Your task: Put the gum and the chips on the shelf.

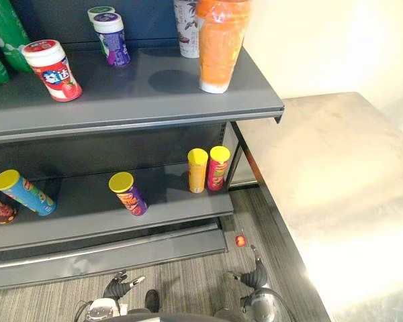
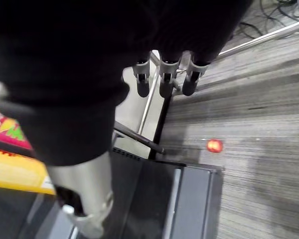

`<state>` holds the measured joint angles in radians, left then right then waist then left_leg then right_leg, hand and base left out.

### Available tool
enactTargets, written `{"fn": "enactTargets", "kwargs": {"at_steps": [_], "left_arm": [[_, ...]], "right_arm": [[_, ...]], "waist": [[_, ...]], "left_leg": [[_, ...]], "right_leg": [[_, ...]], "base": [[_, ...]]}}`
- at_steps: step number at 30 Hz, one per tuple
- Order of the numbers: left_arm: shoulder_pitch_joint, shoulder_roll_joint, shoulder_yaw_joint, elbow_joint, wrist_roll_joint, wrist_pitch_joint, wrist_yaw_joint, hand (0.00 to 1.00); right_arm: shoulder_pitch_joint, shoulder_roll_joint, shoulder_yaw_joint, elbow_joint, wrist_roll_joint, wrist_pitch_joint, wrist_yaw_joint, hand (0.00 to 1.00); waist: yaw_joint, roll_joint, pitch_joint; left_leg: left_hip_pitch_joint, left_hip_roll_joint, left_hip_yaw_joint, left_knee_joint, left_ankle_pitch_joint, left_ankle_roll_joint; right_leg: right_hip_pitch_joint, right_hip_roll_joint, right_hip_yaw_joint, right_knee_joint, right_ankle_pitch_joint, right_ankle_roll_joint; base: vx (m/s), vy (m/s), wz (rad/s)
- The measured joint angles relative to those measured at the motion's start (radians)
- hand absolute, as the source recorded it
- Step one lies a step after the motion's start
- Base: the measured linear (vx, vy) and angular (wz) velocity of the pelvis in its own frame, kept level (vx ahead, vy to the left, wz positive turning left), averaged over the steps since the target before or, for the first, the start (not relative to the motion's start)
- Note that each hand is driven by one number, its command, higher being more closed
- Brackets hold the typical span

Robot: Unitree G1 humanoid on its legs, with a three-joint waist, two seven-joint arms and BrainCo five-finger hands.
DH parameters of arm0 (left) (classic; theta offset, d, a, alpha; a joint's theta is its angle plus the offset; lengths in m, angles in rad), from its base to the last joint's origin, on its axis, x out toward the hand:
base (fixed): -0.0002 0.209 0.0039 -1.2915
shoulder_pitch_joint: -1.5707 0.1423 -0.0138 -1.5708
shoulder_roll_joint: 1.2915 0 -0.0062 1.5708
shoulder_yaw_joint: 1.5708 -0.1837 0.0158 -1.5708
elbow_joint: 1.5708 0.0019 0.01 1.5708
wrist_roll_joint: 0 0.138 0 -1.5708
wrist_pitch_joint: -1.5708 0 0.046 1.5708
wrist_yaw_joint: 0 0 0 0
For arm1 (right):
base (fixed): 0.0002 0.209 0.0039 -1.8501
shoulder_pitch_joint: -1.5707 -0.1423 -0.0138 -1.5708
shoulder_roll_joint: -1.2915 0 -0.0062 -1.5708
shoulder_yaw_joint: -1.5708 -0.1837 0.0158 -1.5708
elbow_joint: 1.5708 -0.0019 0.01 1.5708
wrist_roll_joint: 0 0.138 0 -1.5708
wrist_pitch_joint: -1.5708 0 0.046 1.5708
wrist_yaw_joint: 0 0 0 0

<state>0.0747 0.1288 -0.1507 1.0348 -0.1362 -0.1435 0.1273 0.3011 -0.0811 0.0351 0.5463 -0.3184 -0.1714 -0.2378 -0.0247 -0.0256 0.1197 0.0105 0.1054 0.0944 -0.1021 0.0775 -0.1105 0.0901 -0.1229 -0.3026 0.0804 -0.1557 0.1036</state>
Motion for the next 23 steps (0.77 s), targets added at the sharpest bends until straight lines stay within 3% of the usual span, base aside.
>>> {"fn": "enactTargets", "kwargs": {"at_steps": [10, 14, 15, 19, 21, 23], "left_arm": [[0.004, -0.002, 0.002, 0.008, -0.009, 0.000, -0.001, 0.00], [0.000, -0.006, 0.007, 0.032, -0.015, -0.001, 0.000, 0.00], [0.000, -0.008, 0.017, 0.036, -0.016, 0.000, -0.001, 0.00], [-0.012, -0.020, 0.083, 0.074, -0.015, 0.006, -0.016, 0.00], [-0.015, -0.021, 0.090, 0.078, 0.003, 0.023, -0.026, 0.00], [-0.016, -0.021, 0.102, 0.079, 0.011, 0.023, -0.036, 0.00]], "right_arm": [[-0.027, 0.008, -0.080, 0.227, -0.027, 0.035, -0.014, 0.00], [-0.051, 0.026, -0.181, 0.344, 0.024, 0.039, -0.031, 0.00], [-0.066, 0.032, -0.223, 0.398, 0.071, 0.043, -0.028, 0.00], [-0.126, 0.054, -0.450, 0.633, 0.370, 0.131, 0.036, 0.00], [-0.118, 0.052, -0.464, 0.647, 0.505, 0.162, 0.103, 0.00], [-0.119, 0.051, -0.461, 0.649, 0.574, 0.164, 0.138, 0.00]], "waist": [[-0.001, 0.000, -0.010], [-0.003, 0.002, -0.012], [-0.003, 0.002, -0.012], [-0.002, 0.001, -0.012], [-0.008, 0.000, -0.012], [-0.008, 0.000, -0.012]], "left_leg": [[0.028, -0.003, 0.023, 0.000, -0.015, 0.000], [0.043, -0.005, 0.030, 0.000, -0.023, -0.003], [0.044, -0.005, 0.029, 0.000, -0.024, -0.002], [0.047, -0.010, 0.020, 0.000, -0.025, -0.002], [0.049, -0.012, 0.006, 0.000, -0.025, -0.002], [0.050, -0.012, 0.004, 0.000, -0.025, -0.002]], "right_leg": [[0.024, 0.003, 0.018, -0.015, 0.001, 0.000], [0.043, 0.004, 0.018, -0.030, 0.001, 0.001], [0.045, 0.004, 0.016, -0.032, 0.001, 0.001], [0.067, 0.004, -0.002, -0.047, 0.002, 0.002], [0.078, 0.003, -0.017, -0.052, 0.002, 0.002], [0.081, 0.004, -0.020, -0.054, 0.002, 0.002]], "base": [[0.03, -0.003, -0.07], [0.03, -0.007, -0.04], [0.03, -0.007, 0.06], [0.03, -0.008, 0.11], [0.02, -0.015, 0.16], [0.00, -0.008, 0.07]]}}
